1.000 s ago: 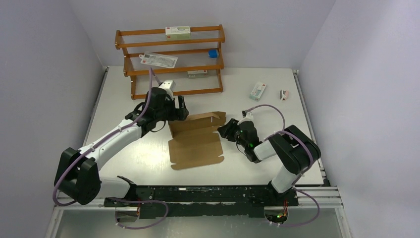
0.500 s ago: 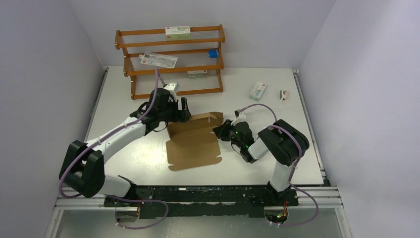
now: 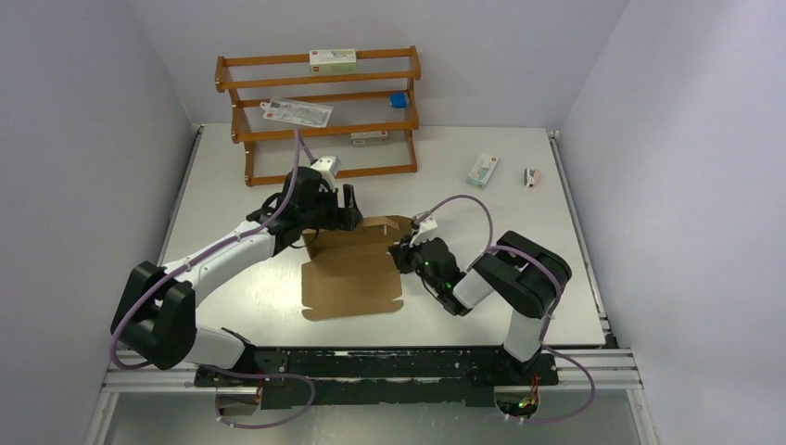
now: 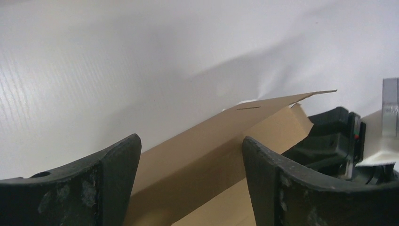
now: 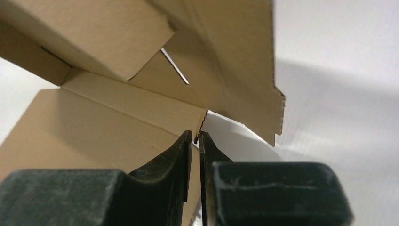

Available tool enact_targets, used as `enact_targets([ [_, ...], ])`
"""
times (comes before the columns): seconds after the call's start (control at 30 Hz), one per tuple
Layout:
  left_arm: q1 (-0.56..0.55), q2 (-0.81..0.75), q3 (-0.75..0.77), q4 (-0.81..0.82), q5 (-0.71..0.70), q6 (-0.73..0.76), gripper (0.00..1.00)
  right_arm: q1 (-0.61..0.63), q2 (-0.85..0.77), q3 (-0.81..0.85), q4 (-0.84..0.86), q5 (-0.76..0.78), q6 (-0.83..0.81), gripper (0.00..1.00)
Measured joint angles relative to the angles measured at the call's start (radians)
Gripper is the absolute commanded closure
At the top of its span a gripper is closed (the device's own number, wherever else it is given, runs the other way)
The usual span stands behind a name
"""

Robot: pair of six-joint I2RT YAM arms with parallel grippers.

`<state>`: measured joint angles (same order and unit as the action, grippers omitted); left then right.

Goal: Fold the paper box

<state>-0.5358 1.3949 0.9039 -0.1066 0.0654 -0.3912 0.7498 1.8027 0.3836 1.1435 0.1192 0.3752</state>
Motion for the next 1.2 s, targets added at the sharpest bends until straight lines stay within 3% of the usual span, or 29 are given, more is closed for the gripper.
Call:
enact_targets([
  [0.63, -0.034, 0.000, -0.052, 0.090, 0.002, -0.043, 0.21, 0.191, 0.016, 0.112, -0.071, 0.237, -0.372, 0.81],
  [0.93, -0.043, -0.007, -0.054, 0.087, -0.032, -0.046, 0.18, 0.201, -0.082, 0.105, -0.177, 0.232, -0.389, 0.68],
  [1.2, -0.044, -0.053, 0.016, -0.018, -0.148, -0.007, 0.12, 0.201, -0.359, 0.066, -0.397, 0.182, -0.306, 0.44],
])
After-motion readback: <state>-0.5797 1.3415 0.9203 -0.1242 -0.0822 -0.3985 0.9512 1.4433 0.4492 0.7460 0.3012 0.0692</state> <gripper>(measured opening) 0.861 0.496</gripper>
